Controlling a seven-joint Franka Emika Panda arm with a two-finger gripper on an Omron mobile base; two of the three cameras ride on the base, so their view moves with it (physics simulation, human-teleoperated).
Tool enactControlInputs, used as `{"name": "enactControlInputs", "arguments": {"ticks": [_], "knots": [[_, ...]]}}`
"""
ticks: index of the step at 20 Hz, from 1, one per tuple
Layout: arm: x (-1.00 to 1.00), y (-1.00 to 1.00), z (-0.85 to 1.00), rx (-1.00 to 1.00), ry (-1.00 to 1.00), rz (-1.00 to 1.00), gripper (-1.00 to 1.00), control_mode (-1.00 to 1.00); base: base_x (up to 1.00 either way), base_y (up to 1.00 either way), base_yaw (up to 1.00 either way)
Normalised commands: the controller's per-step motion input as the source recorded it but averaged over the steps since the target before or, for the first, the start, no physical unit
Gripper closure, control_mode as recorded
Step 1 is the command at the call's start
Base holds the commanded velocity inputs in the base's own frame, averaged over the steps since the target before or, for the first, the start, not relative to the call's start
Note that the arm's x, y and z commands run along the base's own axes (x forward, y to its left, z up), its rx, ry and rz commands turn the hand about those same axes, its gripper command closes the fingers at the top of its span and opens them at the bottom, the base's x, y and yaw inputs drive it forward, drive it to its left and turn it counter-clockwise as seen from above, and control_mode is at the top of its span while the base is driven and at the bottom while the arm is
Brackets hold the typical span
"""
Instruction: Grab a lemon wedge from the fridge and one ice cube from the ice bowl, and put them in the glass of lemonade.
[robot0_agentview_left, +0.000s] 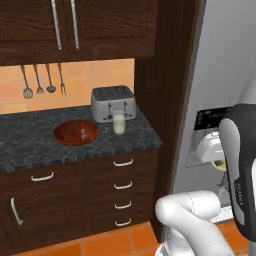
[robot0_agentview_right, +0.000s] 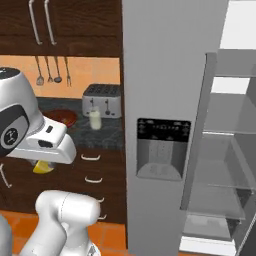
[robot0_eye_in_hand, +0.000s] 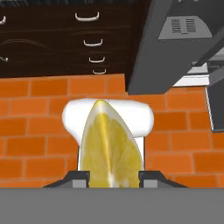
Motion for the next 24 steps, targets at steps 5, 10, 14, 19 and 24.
{"name": "enactControlInputs", "arguments": {"ticks": [5, 10, 14, 19, 24], "knots": [[0.00, 0.00, 0.00, 0.00, 0.00, 0.00, 1.00, 1.00, 0.71, 0.99, -0.01], [0.00, 0.00, 0.00, 0.00, 0.00, 0.00, 1.00, 1.00, 0.77, 0.39, 0.01], [0.00, 0.00, 0.00, 0.00, 0.00, 0.00, 1.00, 1.00, 0.66, 0.00, 0.00], [0.00, 0.00, 0.00, 0.00, 0.00, 0.00, 1.00, 1.00, 0.31, 0.31, -0.03], [0.00, 0.00, 0.00, 0.00, 0.00, 0.00, 1.00, 1.00, 0.60, 0.34, -0.13]]}}
